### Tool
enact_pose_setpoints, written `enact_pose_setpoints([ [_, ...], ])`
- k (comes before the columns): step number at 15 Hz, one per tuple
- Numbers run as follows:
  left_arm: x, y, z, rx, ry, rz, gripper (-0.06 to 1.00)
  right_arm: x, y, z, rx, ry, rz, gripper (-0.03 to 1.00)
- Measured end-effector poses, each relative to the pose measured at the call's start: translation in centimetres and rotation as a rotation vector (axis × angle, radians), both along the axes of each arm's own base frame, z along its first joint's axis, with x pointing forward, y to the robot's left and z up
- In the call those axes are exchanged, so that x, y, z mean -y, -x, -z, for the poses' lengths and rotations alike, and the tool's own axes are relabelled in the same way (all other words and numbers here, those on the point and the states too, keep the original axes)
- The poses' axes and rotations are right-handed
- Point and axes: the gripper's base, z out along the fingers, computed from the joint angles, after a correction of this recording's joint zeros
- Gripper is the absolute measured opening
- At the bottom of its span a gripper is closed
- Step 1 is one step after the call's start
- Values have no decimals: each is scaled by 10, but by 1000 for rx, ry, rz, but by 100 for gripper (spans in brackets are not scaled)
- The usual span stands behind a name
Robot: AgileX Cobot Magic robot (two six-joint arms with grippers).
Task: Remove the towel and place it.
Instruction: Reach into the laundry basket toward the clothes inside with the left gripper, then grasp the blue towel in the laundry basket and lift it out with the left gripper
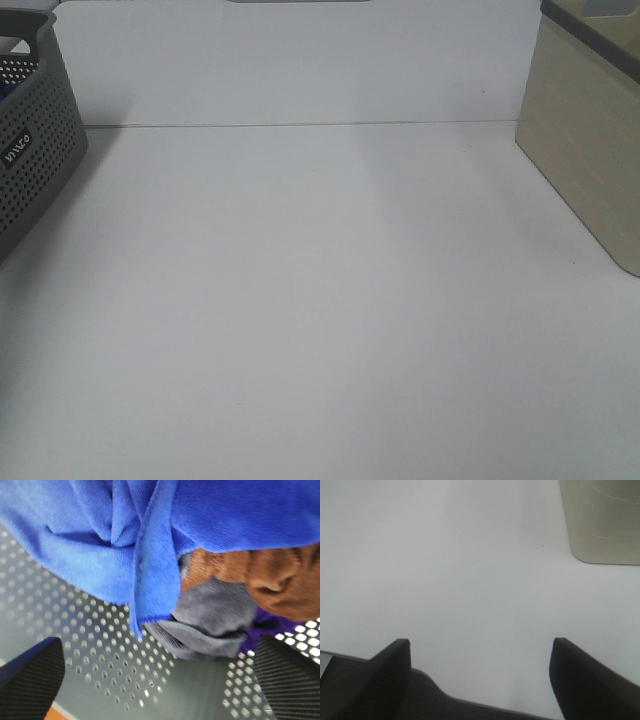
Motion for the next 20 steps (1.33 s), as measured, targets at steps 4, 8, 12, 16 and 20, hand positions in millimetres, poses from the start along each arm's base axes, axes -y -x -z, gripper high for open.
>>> enact_pose_setpoints([
  [4,-5,-20,17,21,-14,66,97,0,0,0,0,0,0,75],
  [8,-7,-30,26,4,-35,136,93,0,0,0,0,0,0,75],
  [12,-25,-27,41,-31,-26,109,90,0,0,0,1,0,0,75],
  [16,-27,-26,42,-34,-18,110,75,0,0,0,1,0,0,75],
  [20,-26,-26,42,-34,-8,114,42,0,0,0,1,0,0,75],
])
